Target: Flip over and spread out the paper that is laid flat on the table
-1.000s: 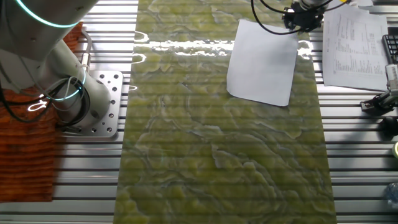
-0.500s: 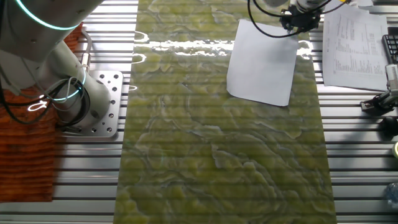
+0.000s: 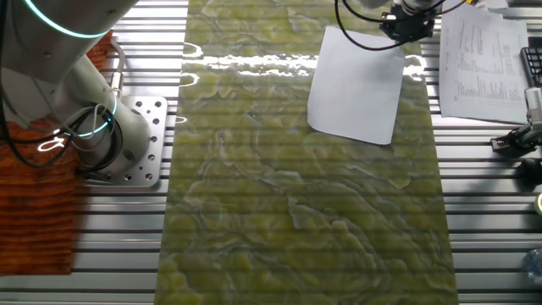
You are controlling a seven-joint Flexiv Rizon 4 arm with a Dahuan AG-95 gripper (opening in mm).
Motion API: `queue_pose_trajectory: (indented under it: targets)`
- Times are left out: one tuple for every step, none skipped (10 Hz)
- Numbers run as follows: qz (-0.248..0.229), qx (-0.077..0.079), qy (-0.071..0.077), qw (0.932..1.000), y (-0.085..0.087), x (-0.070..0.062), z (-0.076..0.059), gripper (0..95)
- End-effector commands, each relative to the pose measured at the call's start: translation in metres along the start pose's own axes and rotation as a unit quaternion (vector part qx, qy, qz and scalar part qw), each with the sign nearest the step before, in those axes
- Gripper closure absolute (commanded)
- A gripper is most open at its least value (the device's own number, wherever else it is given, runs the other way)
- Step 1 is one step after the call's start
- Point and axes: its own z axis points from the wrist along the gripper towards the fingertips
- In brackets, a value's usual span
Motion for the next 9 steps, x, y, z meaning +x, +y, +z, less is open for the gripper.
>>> queue_pose_trajectory:
  targets:
    - [-0.002, 0.001, 0.02, 0.9998, -0.001, -0.001, -0.007, 95.0]
    - [0.001, 0.004, 0.034, 0.9994, -0.002, -0.004, -0.013, 95.0]
    - [0.003, 0.005, 0.039, 0.9992, -0.002, -0.005, -0.017, 95.0]
    - [0.005, 0.005, 0.039, 0.9992, -0.001, -0.003, -0.02, 95.0]
    - [0.007, 0.005, 0.041, 0.9991, 0.001, 0.0, -0.021, 95.0]
    - [0.007, 0.006, 0.044, 0.999, 0.004, 0.006, -0.023, 95.0]
    - [0.007, 0.006, 0.043, 0.999, 0.008, 0.011, -0.024, 95.0]
    - [0.008, 0.006, 0.043, 0.999, 0.011, 0.015, -0.024, 95.0]
    - [0.009, 0.006, 0.044, 0.999, 0.012, 0.017, -0.026, 95.0]
